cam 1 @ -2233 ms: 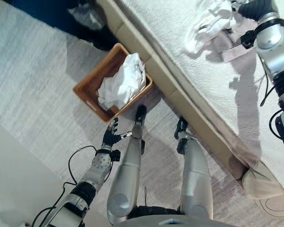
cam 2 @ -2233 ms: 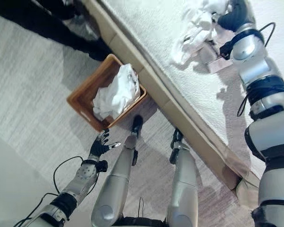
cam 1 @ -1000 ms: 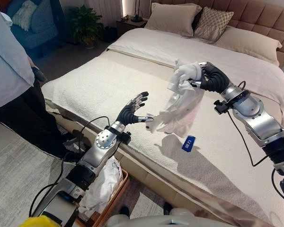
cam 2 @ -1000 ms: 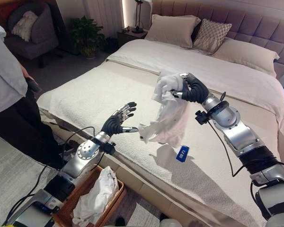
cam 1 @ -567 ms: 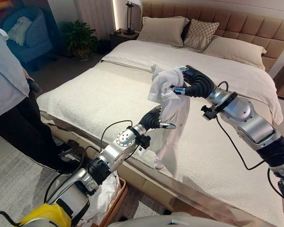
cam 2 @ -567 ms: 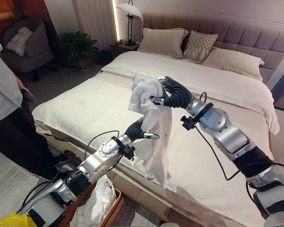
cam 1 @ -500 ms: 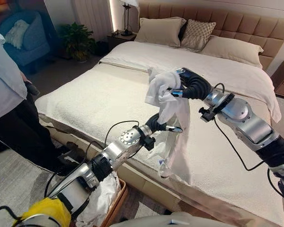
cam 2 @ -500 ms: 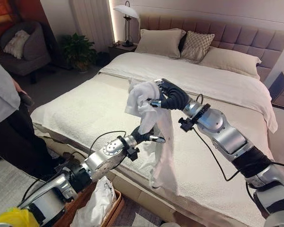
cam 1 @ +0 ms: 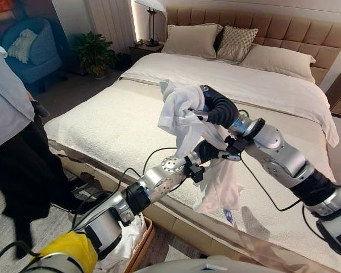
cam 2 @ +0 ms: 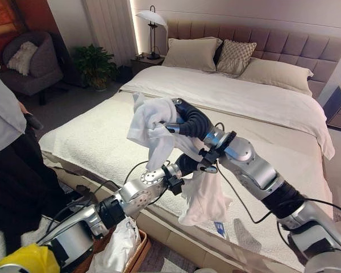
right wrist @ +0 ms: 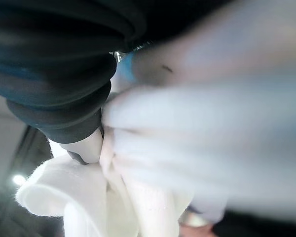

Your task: Pick up clothes into the bucket

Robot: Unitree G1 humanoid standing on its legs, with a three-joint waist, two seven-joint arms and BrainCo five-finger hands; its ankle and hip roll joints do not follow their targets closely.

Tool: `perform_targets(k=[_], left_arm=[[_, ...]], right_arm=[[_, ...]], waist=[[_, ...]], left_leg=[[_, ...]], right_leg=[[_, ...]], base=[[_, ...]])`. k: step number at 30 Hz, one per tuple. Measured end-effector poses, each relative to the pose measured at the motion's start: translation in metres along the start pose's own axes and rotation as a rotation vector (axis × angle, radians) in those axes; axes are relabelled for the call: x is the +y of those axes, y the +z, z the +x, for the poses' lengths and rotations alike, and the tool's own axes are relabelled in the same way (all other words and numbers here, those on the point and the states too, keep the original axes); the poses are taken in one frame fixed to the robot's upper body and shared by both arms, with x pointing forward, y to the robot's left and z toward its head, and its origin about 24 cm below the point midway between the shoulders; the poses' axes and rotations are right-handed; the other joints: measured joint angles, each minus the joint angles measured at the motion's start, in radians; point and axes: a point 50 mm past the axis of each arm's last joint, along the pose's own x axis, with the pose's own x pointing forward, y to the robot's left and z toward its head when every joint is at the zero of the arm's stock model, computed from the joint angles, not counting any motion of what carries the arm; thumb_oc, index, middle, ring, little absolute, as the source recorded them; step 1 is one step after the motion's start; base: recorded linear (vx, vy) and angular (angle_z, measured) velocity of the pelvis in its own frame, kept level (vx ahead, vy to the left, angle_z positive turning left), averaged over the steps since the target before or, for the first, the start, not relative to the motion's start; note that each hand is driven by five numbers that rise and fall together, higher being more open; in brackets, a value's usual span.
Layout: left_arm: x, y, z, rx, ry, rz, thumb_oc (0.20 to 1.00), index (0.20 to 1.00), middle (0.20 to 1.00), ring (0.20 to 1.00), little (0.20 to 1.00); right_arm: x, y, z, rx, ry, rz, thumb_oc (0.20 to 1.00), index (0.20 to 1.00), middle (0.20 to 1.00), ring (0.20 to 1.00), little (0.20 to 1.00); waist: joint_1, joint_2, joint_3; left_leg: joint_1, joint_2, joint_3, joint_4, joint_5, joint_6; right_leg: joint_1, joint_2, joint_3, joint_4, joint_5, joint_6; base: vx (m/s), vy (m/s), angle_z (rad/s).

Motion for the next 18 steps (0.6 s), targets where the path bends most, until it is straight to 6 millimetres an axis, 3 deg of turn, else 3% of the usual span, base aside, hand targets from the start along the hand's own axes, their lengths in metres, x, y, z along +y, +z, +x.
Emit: perform_targets(k=[2,7,11,12,13,14,15,16,18], left_arm=[[-0.001,-0.004,-0.001,0.0,0.01,-0.019,0.2,0.2,0.2,0.2,0.2],[0.007,-0.014,-0.011,-0.008,0.075,-0.086,0.2,0.2,0.2,0.2,0.2],[0.015,-0.026,-0.03,-0.029,0.147,-0.164,0.2,0.2,0.2,0.2,0.2],[0.014,-0.031,-0.038,-0.041,0.167,-0.2,0.2,0.2,0.2,0.2,0.2],[0.018,-0.035,-0.045,-0.041,0.191,-0.213,0.2,0.2,0.2,0.2,0.2],[0.021,-0.037,-0.05,-0.032,0.207,-0.209,0.2,0.2,0.2,0.2,0.2],[0.023,-0.036,-0.056,-0.051,0.219,-0.224,0.2,0.2,0.2,0.2,0.2],[0.028,-0.035,-0.067,-0.064,0.244,-0.219,0.2,0.2,0.2,0.2,0.2],[0.032,-0.026,-0.082,-0.114,0.256,-0.186,0.2,0.2,0.2,0.2,0.2]], right_arm=[[-0.002,-0.001,-0.005,-0.004,-0.022,0.011,0.2,0.2,0.2,0.2,0.2],[-0.013,0.001,-0.02,-0.042,-0.139,0.04,0.2,0.2,0.2,0.2,0.2],[-0.024,-0.005,-0.044,-0.077,-0.31,0.095,0.2,0.2,0.2,0.2,0.2],[-0.028,-0.01,-0.058,-0.072,-0.377,0.114,0.2,0.2,0.2,0.2,0.2],[-0.029,-0.014,-0.066,-0.054,-0.419,0.123,0.272,0.272,0.272,0.272,0.272],[-0.03,-0.017,-0.071,-0.043,-0.441,0.127,0.272,0.272,0.272,0.272,0.272],[-0.03,-0.021,-0.081,-0.025,-0.477,0.133,0.429,0.429,0.429,0.429,0.429],[-0.03,-0.024,-0.09,-0.007,-0.51,0.134,0.351,0.351,0.351,0.351,0.351],[-0.032,-0.029,-0.107,0.018,-0.577,0.145,0.31,0.31,0.31,0.31,0.31]], waist=[[0.001,0.001,0.0],[-0.002,0.003,-0.001],[0.001,0.01,-0.005],[0.005,0.011,-0.006],[0.005,0.012,-0.005],[0.008,0.013,-0.005],[0.01,0.013,-0.005],[0.012,0.015,-0.004],[0.013,0.015,-0.004]], left_leg=[[0.0,0.0,0.0,0.0,0.0,0.0],[0.002,0.001,0.0,-0.001,0.0,0.0],[0.002,0.001,0.0,-0.005,0.0,0.0],[0.003,0.002,0.0,-0.006,0.0,0.0],[0.002,0.002,0.0,-0.008,0.0,0.0],[0.001,0.002,0.0,-0.008,0.0,0.0],[0.001,0.003,0.0,-0.009,0.0,0.0],[0.002,0.004,0.0,-0.015,0.0,0.0],[0.003,0.005,0.0,-0.023,0.0,0.0]], right_leg=[[0.0,0.0,0.0,0.0,0.0,0.0],[0.001,-0.001,0.0,0.0,0.0,0.0],[0.001,-0.001,0.0,-0.003,0.0,0.0],[0.002,0.0,-0.001,-0.004,-0.001,-0.001],[0.001,0.0,-0.001,-0.006,-0.001,-0.001],[0.0,0.0,-0.001,-0.007,-0.001,0.0],[0.001,0.0,-0.001,-0.008,-0.002,0.0],[0.001,0.001,-0.001,-0.012,-0.003,0.002],[0.001,0.002,-0.002,-0.015,-0.003,0.002]], base=[[0.0,0.0,0.0],[0.0,0.0,0.0],[0.0,0.0,0.0],[0.0,0.0,0.0],[0.0,0.0,0.0],[0.0,0.0,0.0],[0.0,0.0,0.0],[0.0,0.0,0.0],[0.0,0.0,0.0]])
